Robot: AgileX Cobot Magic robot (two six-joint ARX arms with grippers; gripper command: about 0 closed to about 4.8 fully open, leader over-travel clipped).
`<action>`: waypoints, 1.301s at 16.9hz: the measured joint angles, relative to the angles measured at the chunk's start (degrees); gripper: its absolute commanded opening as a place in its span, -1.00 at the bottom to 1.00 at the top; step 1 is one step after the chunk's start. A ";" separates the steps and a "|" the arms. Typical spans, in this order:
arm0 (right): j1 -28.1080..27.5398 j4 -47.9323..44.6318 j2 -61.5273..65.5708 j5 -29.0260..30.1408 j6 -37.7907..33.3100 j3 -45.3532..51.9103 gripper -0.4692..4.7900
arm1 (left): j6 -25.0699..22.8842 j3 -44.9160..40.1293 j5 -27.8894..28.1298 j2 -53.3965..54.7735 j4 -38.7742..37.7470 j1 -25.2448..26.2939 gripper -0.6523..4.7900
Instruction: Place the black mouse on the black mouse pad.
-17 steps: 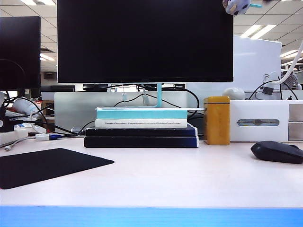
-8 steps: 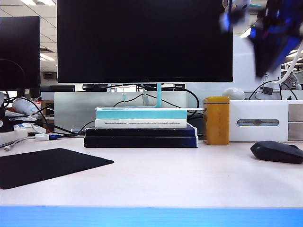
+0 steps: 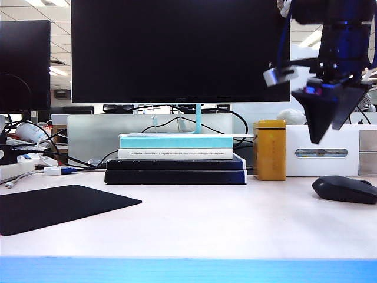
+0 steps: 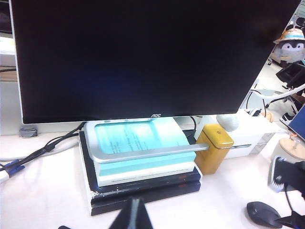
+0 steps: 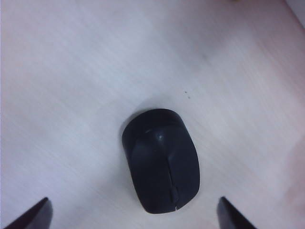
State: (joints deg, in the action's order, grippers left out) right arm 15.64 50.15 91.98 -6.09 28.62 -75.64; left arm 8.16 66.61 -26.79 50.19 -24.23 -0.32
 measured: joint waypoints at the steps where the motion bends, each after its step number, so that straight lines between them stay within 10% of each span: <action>1: -0.52 0.31 0.76 0.13 1.77 0.00 1.00 | 0.00 0.00 0.00 0.00 0.00 0.00 -0.77; 10: -8.79 0.79 4.61 11.61 5.64 0.17 1.00 | 0.00 0.00 0.02 0.00 0.11 0.00 -0.77; 22: -9.18 -2.60 11.69 9.29 7.69 0.11 1.00 | 0.39 0.00 0.02 0.02 1.49 0.02 -0.77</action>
State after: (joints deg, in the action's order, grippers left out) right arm 6.46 47.55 103.68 3.20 36.32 -75.53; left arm 8.56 66.61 -26.76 50.22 -22.74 -0.30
